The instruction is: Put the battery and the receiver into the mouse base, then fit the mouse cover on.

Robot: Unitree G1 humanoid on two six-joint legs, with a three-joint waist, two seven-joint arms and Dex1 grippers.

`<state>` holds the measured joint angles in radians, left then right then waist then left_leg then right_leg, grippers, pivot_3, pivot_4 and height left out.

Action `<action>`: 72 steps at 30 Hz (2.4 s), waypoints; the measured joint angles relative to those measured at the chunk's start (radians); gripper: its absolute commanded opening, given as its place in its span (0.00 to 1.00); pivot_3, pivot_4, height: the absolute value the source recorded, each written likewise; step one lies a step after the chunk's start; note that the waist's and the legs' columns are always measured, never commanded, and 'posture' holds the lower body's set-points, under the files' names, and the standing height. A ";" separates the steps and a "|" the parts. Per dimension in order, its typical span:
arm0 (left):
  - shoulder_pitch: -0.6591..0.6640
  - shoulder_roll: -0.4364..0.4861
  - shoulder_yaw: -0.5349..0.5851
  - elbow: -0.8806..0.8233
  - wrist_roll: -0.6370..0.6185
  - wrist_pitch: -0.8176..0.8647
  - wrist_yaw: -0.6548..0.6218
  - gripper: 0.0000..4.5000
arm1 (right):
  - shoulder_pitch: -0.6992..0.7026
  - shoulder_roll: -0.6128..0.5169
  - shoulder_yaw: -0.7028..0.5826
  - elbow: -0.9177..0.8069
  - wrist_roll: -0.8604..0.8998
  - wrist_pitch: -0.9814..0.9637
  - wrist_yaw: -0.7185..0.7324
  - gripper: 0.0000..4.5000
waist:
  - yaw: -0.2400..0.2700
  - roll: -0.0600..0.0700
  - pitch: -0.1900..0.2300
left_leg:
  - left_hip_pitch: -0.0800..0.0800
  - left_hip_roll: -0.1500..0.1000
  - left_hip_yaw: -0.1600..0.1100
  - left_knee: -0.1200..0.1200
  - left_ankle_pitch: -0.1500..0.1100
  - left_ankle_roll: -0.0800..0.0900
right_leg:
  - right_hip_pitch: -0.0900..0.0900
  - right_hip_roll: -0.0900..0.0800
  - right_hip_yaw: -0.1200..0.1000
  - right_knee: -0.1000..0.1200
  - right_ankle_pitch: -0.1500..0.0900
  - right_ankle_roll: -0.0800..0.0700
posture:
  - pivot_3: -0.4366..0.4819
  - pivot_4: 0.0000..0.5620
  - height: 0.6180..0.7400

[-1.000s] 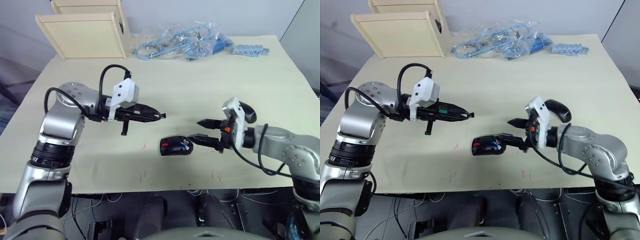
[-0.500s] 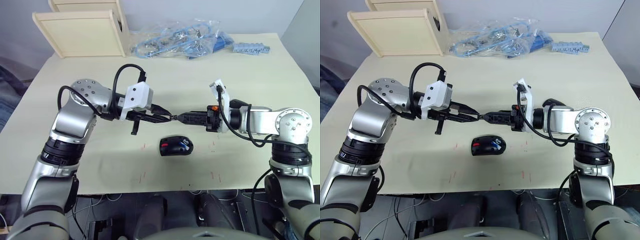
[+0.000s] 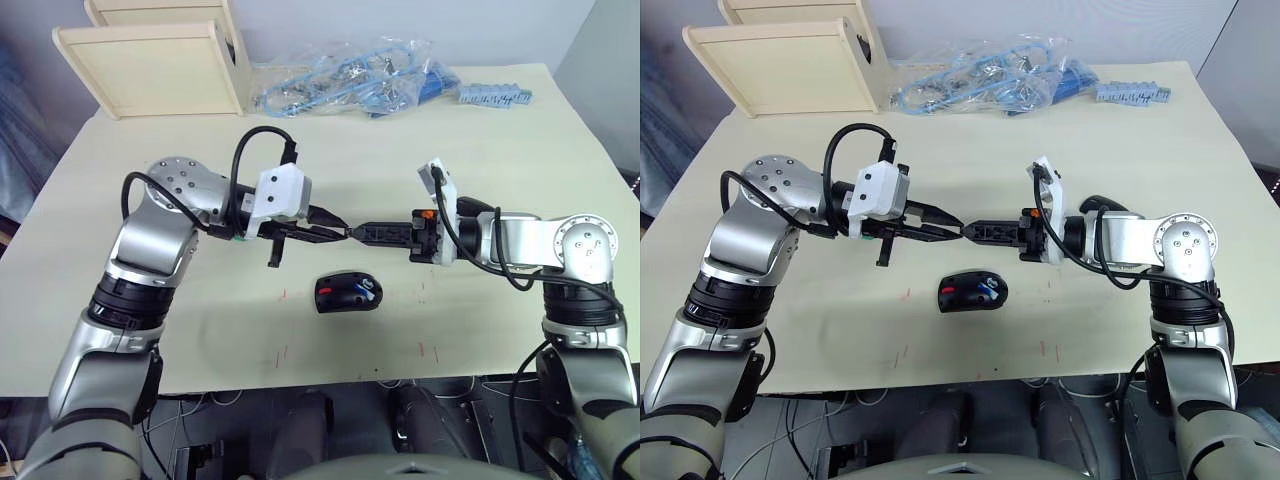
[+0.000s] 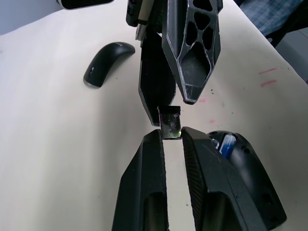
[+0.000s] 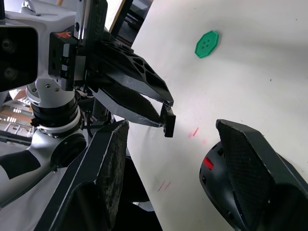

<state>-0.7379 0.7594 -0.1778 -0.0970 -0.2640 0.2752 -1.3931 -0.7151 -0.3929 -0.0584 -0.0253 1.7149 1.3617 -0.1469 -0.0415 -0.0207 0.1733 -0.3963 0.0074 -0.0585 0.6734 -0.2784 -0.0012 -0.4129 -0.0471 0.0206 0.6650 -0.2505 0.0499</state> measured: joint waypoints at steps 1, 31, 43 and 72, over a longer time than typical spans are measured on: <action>-0.004 0.000 0.000 0.000 0.003 -0.002 0.000 0.01 | 0.000 -0.006 0.013 0.000 0.016 -0.011 -0.007 0.68 | 0.000 0.000 0.000 | 0.000 0.000 0.000 0.000 0.000 0.000 | 0.000 0.000 0.000 0.000 0.000 0.000 | 0.48 0.27 1.00; -0.005 -0.003 -0.012 0.000 0.005 -0.006 0.000 0.01 | 0.000 -0.072 0.100 0.002 0.090 -0.121 -0.027 0.48 | 0.001 0.000 0.000 | 0.000 0.000 0.000 0.000 0.000 0.000 | 0.000 0.000 0.000 0.000 0.000 0.000 | 0.48 0.27 1.00; -0.005 -0.004 -0.012 0.000 0.004 -0.005 0.002 0.01 | 0.000 -0.077 0.121 -0.005 0.096 -0.125 -0.016 0.01 | 0.001 0.000 0.000 | -0.001 0.000 0.000 0.000 0.000 0.000 | 0.000 0.000 0.000 -0.001 0.000 0.000 | 0.48 0.27 1.00; 0.343 0.046 0.141 -0.260 -0.250 0.362 0.217 0.99 | -0.047 -0.428 0.134 -0.120 0.014 0.025 0.167 0.00 | 0.010 0.002 0.001 | -0.001 0.000 0.000 0.000 0.000 0.000 | 0.000 0.000 -0.001 -0.001 0.000 0.000 | 0.48 0.27 1.00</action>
<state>-0.3949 0.8054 -0.0369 -0.3572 -0.5144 0.6372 -1.1756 -0.7616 -0.8212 0.0760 -0.1455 1.7289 1.3865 0.0201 -0.0319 -0.0184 0.1748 -0.3973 0.0077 -0.0588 0.6732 -0.2784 -0.0011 -0.4129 -0.0474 0.0200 0.6637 -0.2505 0.0499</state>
